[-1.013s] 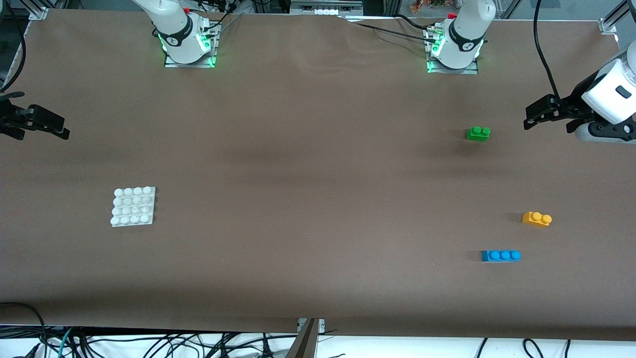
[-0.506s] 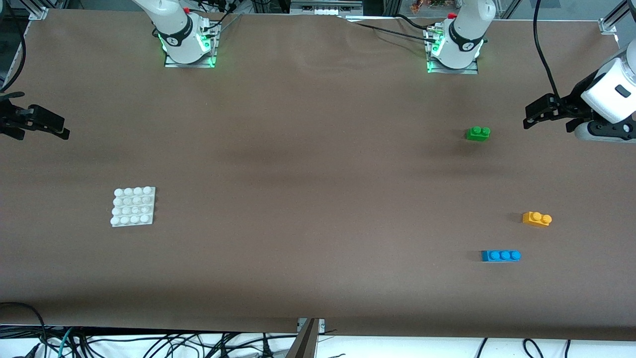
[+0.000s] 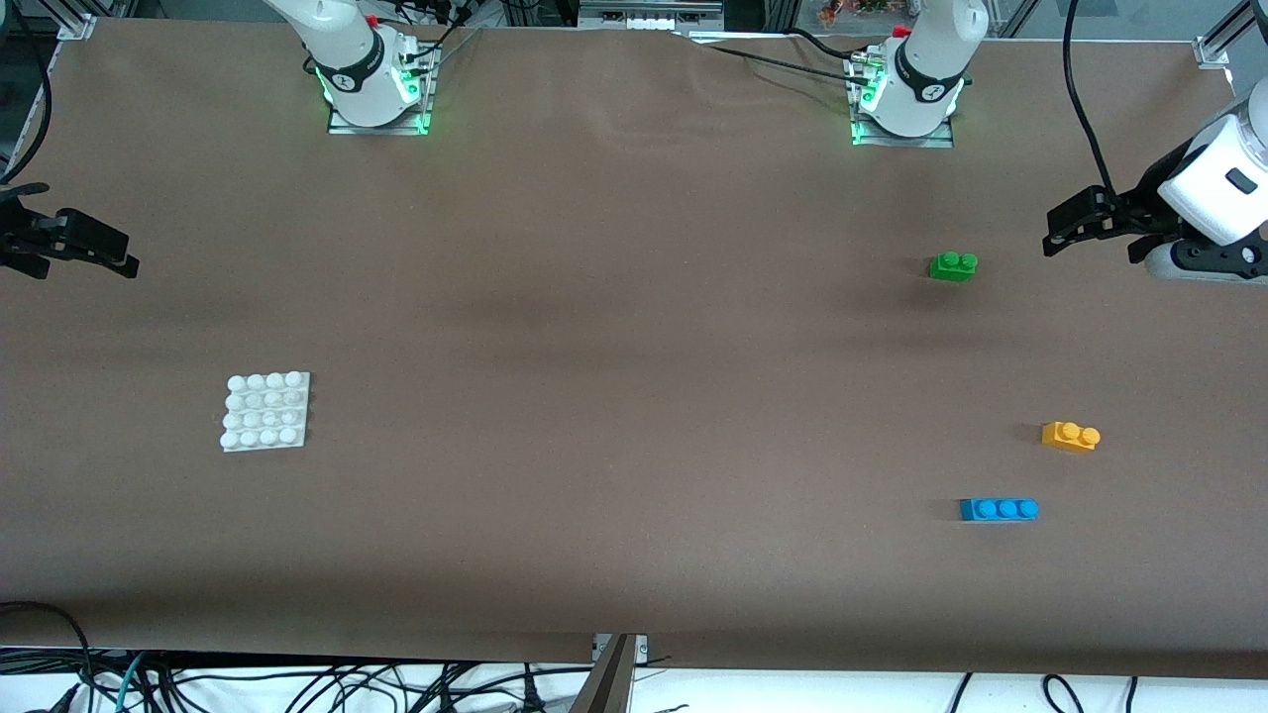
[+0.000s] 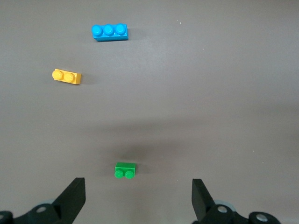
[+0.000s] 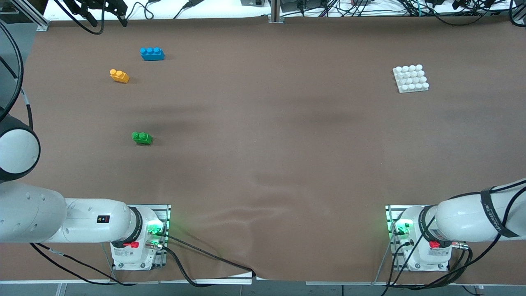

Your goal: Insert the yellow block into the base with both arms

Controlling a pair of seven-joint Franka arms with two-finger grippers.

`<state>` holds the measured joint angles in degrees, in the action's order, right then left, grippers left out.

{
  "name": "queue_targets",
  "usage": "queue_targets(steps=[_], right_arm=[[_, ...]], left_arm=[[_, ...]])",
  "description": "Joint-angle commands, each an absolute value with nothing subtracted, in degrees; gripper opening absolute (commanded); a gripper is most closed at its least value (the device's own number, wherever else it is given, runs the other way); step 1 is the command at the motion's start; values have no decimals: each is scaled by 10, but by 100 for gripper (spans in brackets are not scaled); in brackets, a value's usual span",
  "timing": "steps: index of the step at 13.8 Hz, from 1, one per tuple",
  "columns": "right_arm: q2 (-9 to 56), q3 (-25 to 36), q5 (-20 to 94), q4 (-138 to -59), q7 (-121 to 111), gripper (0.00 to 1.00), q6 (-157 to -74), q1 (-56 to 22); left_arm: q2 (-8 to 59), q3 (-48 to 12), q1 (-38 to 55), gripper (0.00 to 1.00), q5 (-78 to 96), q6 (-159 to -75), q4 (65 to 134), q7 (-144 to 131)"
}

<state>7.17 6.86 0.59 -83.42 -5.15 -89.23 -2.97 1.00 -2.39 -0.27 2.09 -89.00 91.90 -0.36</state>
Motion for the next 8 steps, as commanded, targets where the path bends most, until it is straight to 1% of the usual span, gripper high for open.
queue_targets(steps=[1,7,8], right_arm=[[69,62,-1,-834,-54,100,-895,-24],[70,62,0,-834,-53,100,-893,-21],[85,63,-2,-834,-48,100,-892,-20]], left_arm=[[-2,-26,-7,100,28,-886,925,10],[-2,-27,-6,100,28,-886,925,10],[-2,-27,-6,100,28,-886,925,10]])
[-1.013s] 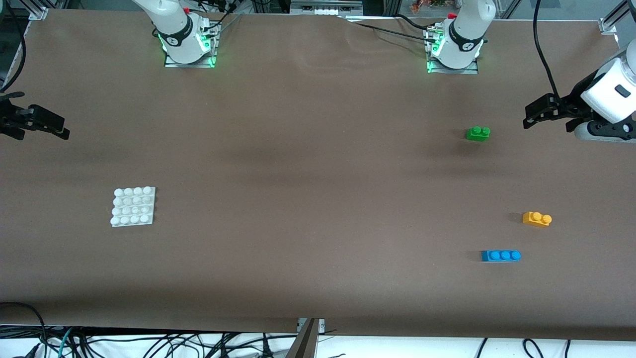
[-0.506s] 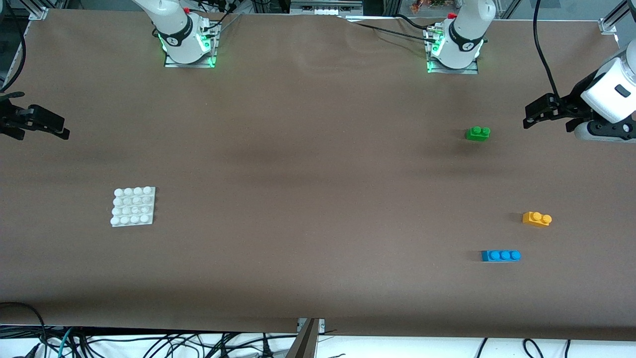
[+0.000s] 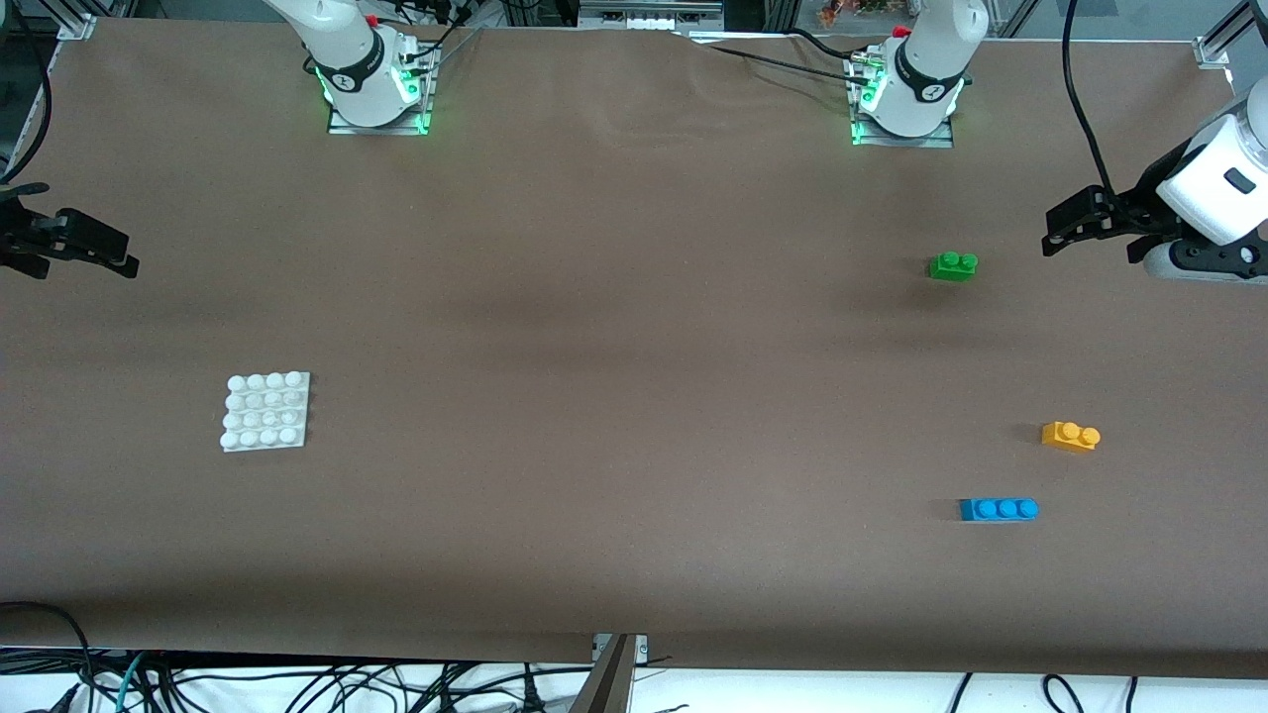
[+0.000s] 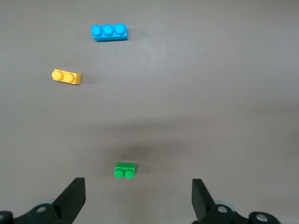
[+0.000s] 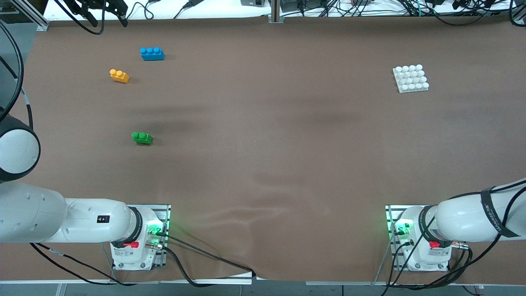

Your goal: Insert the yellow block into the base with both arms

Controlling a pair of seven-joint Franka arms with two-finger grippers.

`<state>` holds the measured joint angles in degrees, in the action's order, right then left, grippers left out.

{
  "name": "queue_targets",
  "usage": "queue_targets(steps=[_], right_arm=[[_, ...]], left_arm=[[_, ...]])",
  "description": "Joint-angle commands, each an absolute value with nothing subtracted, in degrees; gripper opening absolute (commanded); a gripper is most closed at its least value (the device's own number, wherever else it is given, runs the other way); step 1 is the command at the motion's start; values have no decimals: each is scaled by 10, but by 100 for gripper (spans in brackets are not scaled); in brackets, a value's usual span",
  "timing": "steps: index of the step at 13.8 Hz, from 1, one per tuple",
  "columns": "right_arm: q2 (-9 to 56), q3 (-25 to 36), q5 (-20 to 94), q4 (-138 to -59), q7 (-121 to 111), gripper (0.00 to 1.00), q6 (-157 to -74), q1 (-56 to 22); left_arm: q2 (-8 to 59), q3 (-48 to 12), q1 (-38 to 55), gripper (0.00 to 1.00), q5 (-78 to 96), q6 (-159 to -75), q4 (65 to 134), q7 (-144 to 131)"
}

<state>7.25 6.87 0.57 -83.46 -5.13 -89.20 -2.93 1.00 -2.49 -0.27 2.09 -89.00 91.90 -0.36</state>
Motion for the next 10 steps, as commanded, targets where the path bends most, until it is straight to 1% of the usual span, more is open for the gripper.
queue_targets(steps=[1,5,7,10], right_arm=[[101,67,-3,-834,-47,100,-893,-18],[139,92,-9,-834,-49,100,-901,-11],[160,103,-9,-835,-53,100,-922,-10],[218,105,-7,-837,-53,100,-973,3]], left_arm=[[-2,-27,-6,100,28,-886,925,10],[-2,-27,-6,100,28,-885,925,10],[-2,-27,-6,100,28,-884,925,11],[-2,-27,-6,100,28,-884,925,11]])
